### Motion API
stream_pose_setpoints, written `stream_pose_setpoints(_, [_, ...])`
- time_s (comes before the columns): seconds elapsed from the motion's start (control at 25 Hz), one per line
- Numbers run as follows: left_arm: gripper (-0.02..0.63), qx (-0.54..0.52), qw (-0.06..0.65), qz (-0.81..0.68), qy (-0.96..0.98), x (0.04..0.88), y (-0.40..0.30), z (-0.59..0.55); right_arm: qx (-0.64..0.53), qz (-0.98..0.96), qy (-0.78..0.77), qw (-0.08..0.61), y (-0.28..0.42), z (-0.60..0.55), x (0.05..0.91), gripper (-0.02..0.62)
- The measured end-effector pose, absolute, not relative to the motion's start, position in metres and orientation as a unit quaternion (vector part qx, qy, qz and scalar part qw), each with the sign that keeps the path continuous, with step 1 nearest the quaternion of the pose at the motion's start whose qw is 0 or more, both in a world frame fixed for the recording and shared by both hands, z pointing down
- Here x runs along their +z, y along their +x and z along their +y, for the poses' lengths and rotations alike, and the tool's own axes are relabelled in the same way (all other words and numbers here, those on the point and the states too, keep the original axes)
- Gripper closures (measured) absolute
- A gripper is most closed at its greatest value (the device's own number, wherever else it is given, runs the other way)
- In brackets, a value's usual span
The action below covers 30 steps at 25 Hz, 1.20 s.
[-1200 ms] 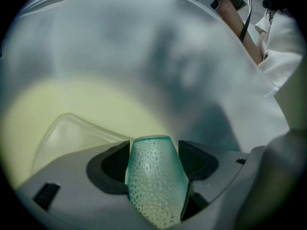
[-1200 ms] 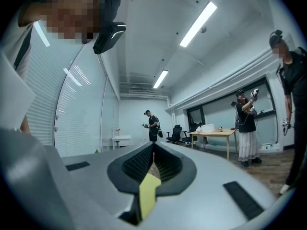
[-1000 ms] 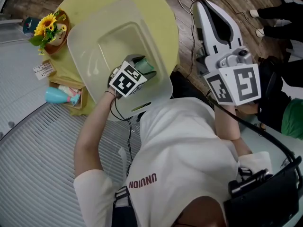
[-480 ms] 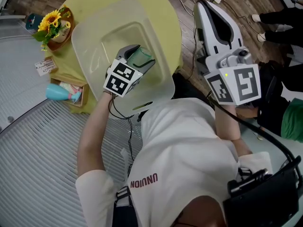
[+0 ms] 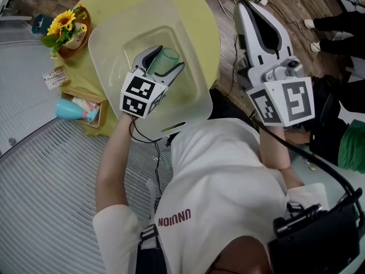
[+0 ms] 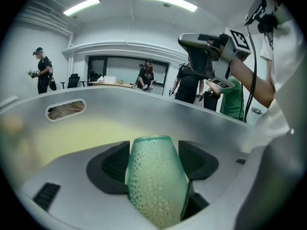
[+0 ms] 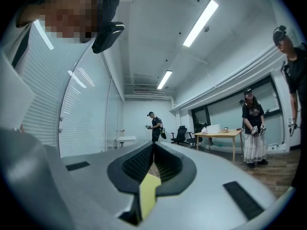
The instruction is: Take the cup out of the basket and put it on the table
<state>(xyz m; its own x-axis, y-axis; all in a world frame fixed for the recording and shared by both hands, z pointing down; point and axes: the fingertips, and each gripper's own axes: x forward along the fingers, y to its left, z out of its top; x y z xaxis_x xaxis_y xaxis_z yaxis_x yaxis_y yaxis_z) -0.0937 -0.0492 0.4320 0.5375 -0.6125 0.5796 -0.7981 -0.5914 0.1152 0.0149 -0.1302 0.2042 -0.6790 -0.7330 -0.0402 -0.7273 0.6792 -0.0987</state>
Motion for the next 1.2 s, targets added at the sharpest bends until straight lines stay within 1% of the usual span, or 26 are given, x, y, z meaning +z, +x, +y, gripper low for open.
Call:
stream_pose_setpoints(0.56, [0.276, 0.162, 0.135, -0.467, 0.858, 0.377, -0.102, -0.065, -0.039, 0.92, -0.389, 0.035, 0.008, -0.128, 0.207, 0.574])
stream_pose_setpoints(1.2, [0.276, 0.078, 0.105, -0.516, 0.847, 0.33, -0.114, -0.07, -0.034, 0.923, -0.383, 0.027, 0.001, -0.128, 0.207, 0.574])
